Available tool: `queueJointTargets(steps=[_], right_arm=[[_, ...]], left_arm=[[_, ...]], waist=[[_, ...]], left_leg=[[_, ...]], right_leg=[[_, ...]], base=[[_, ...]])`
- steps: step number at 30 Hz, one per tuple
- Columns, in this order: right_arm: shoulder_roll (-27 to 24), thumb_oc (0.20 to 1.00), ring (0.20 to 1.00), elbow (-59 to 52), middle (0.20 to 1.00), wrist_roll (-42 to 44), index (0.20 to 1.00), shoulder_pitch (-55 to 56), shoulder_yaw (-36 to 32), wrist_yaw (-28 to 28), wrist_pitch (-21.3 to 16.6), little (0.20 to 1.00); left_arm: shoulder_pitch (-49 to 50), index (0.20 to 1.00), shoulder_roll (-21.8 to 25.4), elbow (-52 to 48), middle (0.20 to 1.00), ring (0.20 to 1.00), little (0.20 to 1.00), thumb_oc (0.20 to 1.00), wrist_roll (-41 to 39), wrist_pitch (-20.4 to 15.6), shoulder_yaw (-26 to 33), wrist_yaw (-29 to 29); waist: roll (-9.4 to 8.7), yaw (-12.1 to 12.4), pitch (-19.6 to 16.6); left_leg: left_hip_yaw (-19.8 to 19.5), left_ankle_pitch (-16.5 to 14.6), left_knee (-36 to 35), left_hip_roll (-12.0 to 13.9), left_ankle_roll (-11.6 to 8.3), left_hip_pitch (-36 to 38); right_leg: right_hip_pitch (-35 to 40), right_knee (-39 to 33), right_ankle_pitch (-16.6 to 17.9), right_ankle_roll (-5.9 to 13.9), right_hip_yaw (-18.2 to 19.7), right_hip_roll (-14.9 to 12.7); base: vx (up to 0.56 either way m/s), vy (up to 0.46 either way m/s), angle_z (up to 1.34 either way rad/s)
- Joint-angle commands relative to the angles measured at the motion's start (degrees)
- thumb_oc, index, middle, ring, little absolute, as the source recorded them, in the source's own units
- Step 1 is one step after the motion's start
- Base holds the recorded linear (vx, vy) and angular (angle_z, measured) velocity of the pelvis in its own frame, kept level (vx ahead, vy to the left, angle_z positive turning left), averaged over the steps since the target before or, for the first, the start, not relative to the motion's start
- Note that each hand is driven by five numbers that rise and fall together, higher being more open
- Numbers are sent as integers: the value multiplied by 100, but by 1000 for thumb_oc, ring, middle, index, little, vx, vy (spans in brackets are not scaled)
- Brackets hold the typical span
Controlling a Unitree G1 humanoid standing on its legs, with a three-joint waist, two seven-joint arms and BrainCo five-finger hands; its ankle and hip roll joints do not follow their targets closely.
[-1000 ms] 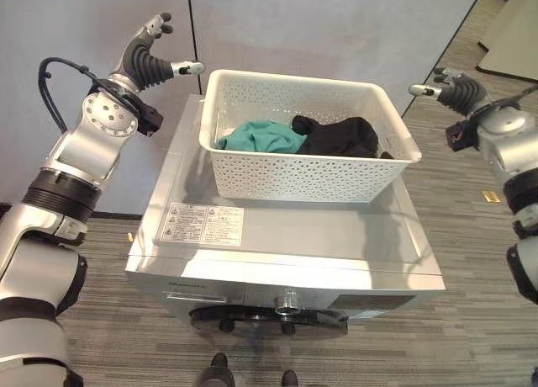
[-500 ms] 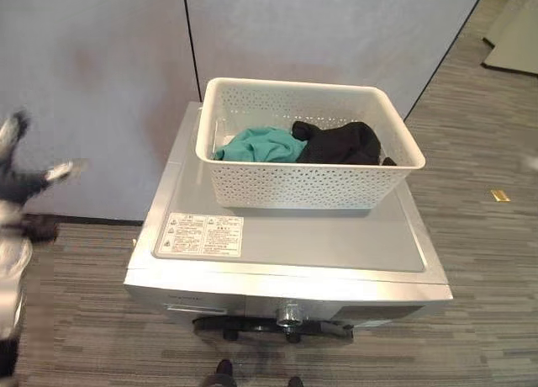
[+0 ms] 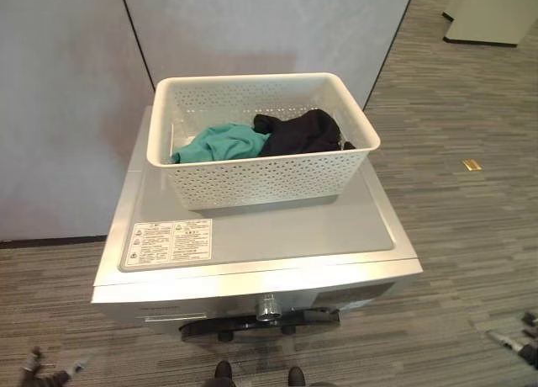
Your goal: Grab the laundry basket,head to the washer,open it,put in the laundry and shut it.
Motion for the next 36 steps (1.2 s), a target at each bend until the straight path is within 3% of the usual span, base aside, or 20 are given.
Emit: queueJointTargets(steps=[1, 5, 6, 7, 8, 11, 13, 14, 15, 16, 17, 18, 21, 23, 25, 29, 33, 36], right_arm=[[-403, 1000, 1000, 103, 1000, -125, 1000, -705, 320, 8, -179, 1000], [-355, 1000, 1000, 697, 1000, 14, 1000, -1437, 1412, -280, -173, 1000], [-254, 1000, 1000, 962, 1000, -175, 1000, -1607, 1800, -372, -126, 1000], [-251, 1000, 1000, 970, 1000, -175, 1000, -1620, 1802, -374, -130, 1000], [-193, 1000, 1000, 1215, 1000, -276, 1000, -1702, 2000, -426, -90, 1000], [77, 1000, 1000, 1829, 1000, -440, 1000, -1806, 2254, -514, -40, 1000], [283, 1000, 1000, 2288, 1000, -529, 1000, -1864, 2343, -574, 17, 1000], [392, 1000, 1000, 2568, 1000, -511, 1000, -1913, 2373, -611, -1, 1000], [508, 1000, 1000, 2793, 1000, -518, 1000, -1920, 2387, -649, 15, 1000], [511, 1000, 1000, 2795, 1000, -518, 1000, -1924, 2386, -649, 14, 1000], [602, 1000, 1000, 2825, 1000, -606, 1000, -1916, 2327, -718, 37, 1000], [595, 1000, 1000, 2795, 1000, -679, 1000, -1959, 2299, -769, 28, 1000], [454, 1000, 1000, 2210, 1000, -933, 1000, -1911, 2120, -816, 40, 1000], [243, 1000, 1000, 1666, 1000, -1294, 1000, -1958, 1942, -877, 20, 1000], [102, 1000, 1000, 1445, 1000, -1597, 1000, -2102, 1896, -980, -36, 1000], [-159, 1000, 1000, 1383, 1000, -2134, 1000, -2527, 1888, -1349, -120, 1000], [-107, 1000, 1000, 1681, 1000, -2263, 1000, -3113, 2132, -1624, -99, 1000], [-60, 1000, 1000, 1865, 1000, -2158, 1000, -3439, 2364, -1693, -145, 1000]], left_arm=[[-752, 1000, 26, 161, 1000, 1000, 1000, 1000, -941, -113, -663, -231], [-1717, 1000, 99, 520, 1000, 1000, 1000, 1000, -901, -66, -2086, -260], [-2199, 1000, 74, 688, 1000, 1000, 1000, 1000, -740, -48, -2505, -309], [-2211, 1000, 76, 696, 1000, 1000, 1000, 1000, -740, -52, -2503, -310], [-2483, 1000, 47, 860, 1000, 1000, 1000, 1000, -514, -41, -2699, -332], [-2924, 1000, -120, 1196, 1000, 1000, 1000, 1000, -1, -22, -3188, -439], [-3094, 1000, -220, 1362, 1000, 1000, 1000, 1000, 238, -10, -3423, -474], [-3175, 1000, -255, 1420, 1000, 1000, 1000, 1000, 308, -19, -3484, -446], [-3220, 1000, -313, 1465, 1000, 1000, 1000, 1000, 381, -26, -3576, -456], [-3226, 1000, -311, 1469, 1000, 1000, 1000, 1000, 381, -29, -3577, -455], [-3403, 1000, -419, 1666, 1000, 1000, 1000, 1000, 561, -37, -3690, -465], [-3493, 1000, -428, 1711, 1000, 1000, 1000, 1000, 665, -41, -3736, -422], [-3519, 1000, -383, 1669, 1000, 1000, 1000, 1000, 780, -60, -3718, -433], [-3402, 1000, -157, 1416, 1000, 1000, 1000, 1000, 929, -63, -3599, -444], [-3352, 1000, -77, 1348, 1000, 1000, 1000, 1000, 932, -65, -3476, -443], [-3292, 1000, -58, 1238, 1000, 1000, 1000, 1000, 812, -118, -3399, -391], [-3222, 1000, -98, 1036, 1000, 1000, 1000, 1000, 643, -170, -3510, -383], [-3210, 1000, -167, 1111, 1000, 1000, 1000, 1000, 449, -228, -3548, -335]], waist=[[-57, 15, 242], [-92, -46, 473], [-149, -169, 571], [-154, -174, 564], [-197, -233, 579], [-175, -360, 559], [-152, -431, 501], [-157, -459, 471], [-56, -522, 427], [-83, -527, 422], [-7, -648, 370], [20, -674, 373], [46, -695, 499], [50, -690, 673], [123, -619, 704], [230, -485, 707], [102, -163, 652], [22, -19, 604]], left_leg=[[34, -285, 505, 351, -19, -142], [47, 23, 661, 373, -60, -655], [580, -218, 1041, 399, -8, -768], [578, -203, 1044, 394, -5, -794], [791, -472, 1479, 427, 45, -734], [778, -804, 2513, 440, 70, -553], [632, -839, 2864, 335, 42, -382], [504, -843, 2835, 198, 41, -290], [411, -1144, 2373, 14, 84, 89], [413, -1105, 2337, -19, 93, 89], [584, -1551, 1506, -162, 241, 455], [592, -1623, 1162, -276, 314, 534], [531, -1577, 575, -524, 484, 733], [567, -1369, 510, -586, 586, 615], [610, -1267, 463, -535, 602, 520], [430, -1144, 545, -524, 683, 257], [305, -1110, 648, -559, 647, -22], [338, -1034, 691, -463, 533, -185]], right_leg=[[-227, 50, -166, 29, -294, 29], [-370, 50, -147, 7, -520, 13], [-485, 50, -79, 2, -724, -95], [-508, 50, -68, 2, -726, -99], [-585, 61, -15, -10, -825, -165], [-702, 50, 61, -35, -1103, -202], [-771, 50, 127, -26, -1199, -231], [-824, 50, 185, -2, -1221, -253], [-922, 50, 281, 61, -1236, -214], [-936, 50, 292, 65, -1233, -245], [-1158, 65, 432, 201, -1297, -340], [-1297, 89, 553, 272, -1334, -417], [-1639, 314, 783, 515, -1233, -514], [-2007, 734, 858, 721, -1082, -660], [-1941, 849, 658, 661, -1065, -804], [-1714, 1423, 405, 590, -352, -953], [-1428, 1113, 371, 628, -246, -1204], [-1225, 752, 428, 671, -472, -1251]], base=[[-118, -83, -1], [-253, -100, 20], [-311, -57, 65], [-311, -54, 102], [-154, -31, 114], [-163, -3, 55], [-103, 93, 82], [-118, 207, 32], [-90, 158, 4], [-161, 283, -8], [-204, 265, -11], [-267, 355, -2], [-226, 217, -6], [-319, 118, -34], [-250, 15, -27], [-150, -65, 2], [-82, -154, 0], [-27, -169, 14]])
